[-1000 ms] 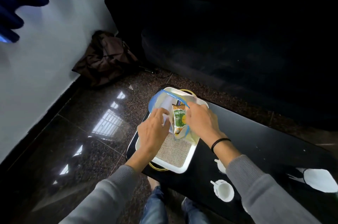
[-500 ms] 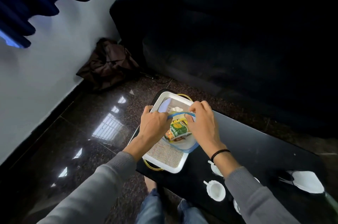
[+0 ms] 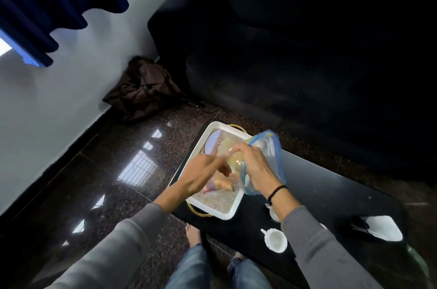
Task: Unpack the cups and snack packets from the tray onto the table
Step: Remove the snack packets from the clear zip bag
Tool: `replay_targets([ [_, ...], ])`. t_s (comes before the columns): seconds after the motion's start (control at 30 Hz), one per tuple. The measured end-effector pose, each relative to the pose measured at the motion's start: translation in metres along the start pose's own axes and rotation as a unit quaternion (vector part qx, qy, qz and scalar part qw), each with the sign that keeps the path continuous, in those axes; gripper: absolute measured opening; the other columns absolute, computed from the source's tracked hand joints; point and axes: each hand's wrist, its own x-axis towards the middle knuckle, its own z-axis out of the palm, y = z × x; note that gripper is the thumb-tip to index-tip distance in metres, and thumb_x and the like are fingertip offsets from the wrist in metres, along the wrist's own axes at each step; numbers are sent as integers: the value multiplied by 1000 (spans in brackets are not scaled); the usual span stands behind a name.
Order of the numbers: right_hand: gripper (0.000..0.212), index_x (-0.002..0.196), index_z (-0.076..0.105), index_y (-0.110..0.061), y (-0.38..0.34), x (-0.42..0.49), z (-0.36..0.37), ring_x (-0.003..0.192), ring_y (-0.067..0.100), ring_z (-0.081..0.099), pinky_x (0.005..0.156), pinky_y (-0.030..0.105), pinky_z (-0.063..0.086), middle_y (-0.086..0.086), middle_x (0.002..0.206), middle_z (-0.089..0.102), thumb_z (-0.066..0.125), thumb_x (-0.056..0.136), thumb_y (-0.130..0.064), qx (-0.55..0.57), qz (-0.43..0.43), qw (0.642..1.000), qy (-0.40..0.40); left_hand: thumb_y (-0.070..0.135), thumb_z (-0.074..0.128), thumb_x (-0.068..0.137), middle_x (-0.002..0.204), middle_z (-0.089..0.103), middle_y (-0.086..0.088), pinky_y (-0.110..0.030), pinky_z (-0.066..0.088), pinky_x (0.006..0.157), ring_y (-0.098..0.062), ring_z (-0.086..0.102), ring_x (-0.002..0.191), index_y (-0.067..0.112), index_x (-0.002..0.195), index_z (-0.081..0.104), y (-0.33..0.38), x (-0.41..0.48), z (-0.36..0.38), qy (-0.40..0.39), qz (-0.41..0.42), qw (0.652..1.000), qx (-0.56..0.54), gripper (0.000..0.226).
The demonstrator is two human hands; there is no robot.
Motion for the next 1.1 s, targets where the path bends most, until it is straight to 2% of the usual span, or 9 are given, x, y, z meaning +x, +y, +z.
replay_targets([
  [0.07, 23, 74, 78, -11, -3, -11, -4, 88, 19, 77, 72, 38, 65, 9, 115, 74, 65, 70, -31, 62, -3, 997, -44, 51, 38, 104, 86, 78, 1, -37, 55, 88, -17, 73, 83, 16, 81, 78, -19, 0, 0, 103, -70, 984, -124, 58],
  [0.13, 21, 70, 72, -8, -7, -19, -11, 92, 26, 77, 75, 41, 64, 10, 127, 73, 63, 80, -24, 105, -8, 988, -115, 53, 43, 103, 91, 77, 0, -41, 55, 84, -20, 74, 86, 15, 87, 76, -39, 4, -3, 178, -148, 961, -153, 52],
  [0.23, 18, 75, 63, -6, -18, -27, -24, 124, 56, 58, 106, 65, 46, 25, 126, 70, 64, 85, -21, 187, -16, 956, -224, 72, 45, 92, 107, 77, -4, -40, 53, 88, -19, 74, 94, 25, 98, 79, -60, 9, -12, 105, -210, 937, -258, 59],
  [0.3, 17, 75, 64, -6, -25, -31, -31, 116, 52, 65, 99, 65, 52, 27, 129, 68, 63, 87, -18, 269, -23, 930, -247, 83, 48, 81, 122, 71, -8, -48, 47, 100, -28, 69, 110, 33, 116, 73, -66, 7, -18, 42, -281, 883, -374, 65],
  [0.4, 30, 74, 69, -3, -27, -31, -31, 107, 39, 70, 87, 54, 59, 25, 135, 66, 60, 90, -26, 272, -47, 939, -204, 72, 63, 83, 129, 67, -21, -57, 51, 101, -43, 64, 120, 12, 130, 68, -81, 2, -21, -34, -296, 800, -521, 76],
  [0.53, 75, 92, 76, 0, -14, -26, -28, 123, 46, 63, 95, 55, 55, 29, 131, 67, 48, 94, -69, 280, -38, 951, -126, 51, 82, 70, 86, 80, -11, -36, 63, 63, -28, 77, 75, 8, 106, 72, -86, -4, -14, 17, -326, 816, -477, 57],
  [0.67, 93, 115, 74, 5, 9, -18, -29, 124, 46, 63, 94, 54, 56, 30, 132, 66, 30, 96, -76, 337, -30, 936, -92, 53, 76, 80, 95, 79, -12, -37, 59, 71, -29, 74, 85, 12, 104, 74, -94, -1, -12, 53, -321, 822, -467, 48],
  [0.9, 23, 96, 80, 3, 24, 15, -4, 91, 33, 74, 85, 40, 61, 26, 111, 73, 63, 95, -13, 184, 17, 982, -27, 48, 76, 82, 108, 77, -18, -42, 60, 78, -34, 76, 88, 6, 115, 73, -111, 8, -32, 53, -295, 807, -509, 53],
  [1.1, 17, 87, 86, -25, 28, 39, 25, 86, 13, 78, 79, 28, 61, 4, 100, 79, 71, 96, -27, 38, 50, 991, -119, 43, 81, 80, 102, 78, -19, -39, 62, 67, -33, 76, 79, 5, 109, 76, -119, 16, -44, 88, -295, 809, -501, 48],
])
